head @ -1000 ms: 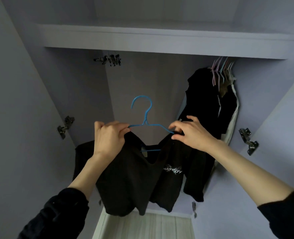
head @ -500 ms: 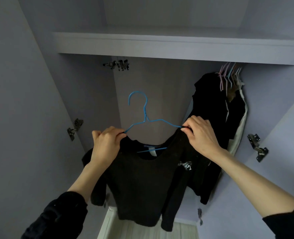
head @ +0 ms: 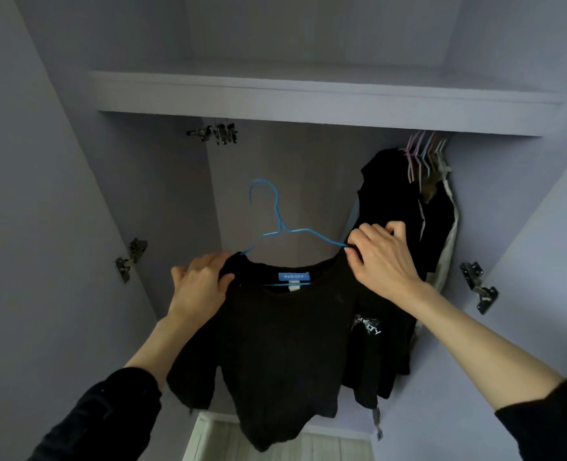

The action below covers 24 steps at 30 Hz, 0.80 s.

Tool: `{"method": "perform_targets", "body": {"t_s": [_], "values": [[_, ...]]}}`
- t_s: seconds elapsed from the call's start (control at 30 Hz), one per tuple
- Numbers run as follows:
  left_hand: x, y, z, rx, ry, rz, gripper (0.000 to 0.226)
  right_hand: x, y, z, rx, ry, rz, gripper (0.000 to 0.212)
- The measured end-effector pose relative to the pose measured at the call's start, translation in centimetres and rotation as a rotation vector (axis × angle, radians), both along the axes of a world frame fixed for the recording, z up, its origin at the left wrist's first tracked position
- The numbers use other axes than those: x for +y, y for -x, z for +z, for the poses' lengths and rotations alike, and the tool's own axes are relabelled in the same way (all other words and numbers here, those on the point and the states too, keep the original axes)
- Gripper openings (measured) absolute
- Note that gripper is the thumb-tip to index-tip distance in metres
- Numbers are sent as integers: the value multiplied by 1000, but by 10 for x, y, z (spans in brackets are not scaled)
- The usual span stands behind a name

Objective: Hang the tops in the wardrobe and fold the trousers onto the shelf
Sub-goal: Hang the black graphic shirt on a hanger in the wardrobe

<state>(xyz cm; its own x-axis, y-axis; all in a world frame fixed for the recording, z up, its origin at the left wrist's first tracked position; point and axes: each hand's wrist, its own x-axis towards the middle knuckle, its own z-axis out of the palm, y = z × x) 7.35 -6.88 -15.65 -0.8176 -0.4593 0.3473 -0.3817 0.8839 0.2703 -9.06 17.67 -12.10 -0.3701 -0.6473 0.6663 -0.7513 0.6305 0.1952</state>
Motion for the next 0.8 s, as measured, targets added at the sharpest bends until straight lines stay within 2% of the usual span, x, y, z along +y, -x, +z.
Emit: {"method": "perform_targets", "body": {"t_s": [0.1,0.17,0.43,0.6,0.8], "values": [[7,12,7,39,94,-88,53,-2,3,-3,62,-128,19,8],[10,25,16,81,195,-157,57,-3,7,-2,48,-134,-10,7],[8,72,57,104,455,-293,79,-13,30,-9,-207,108,-348,28],[13,113,89,214,588,-321,84,-22,64,-12,-397,345,-480,11],[31,173,114,306,648,-311,91,-36,126,5,-400,546,-507,4]]}}
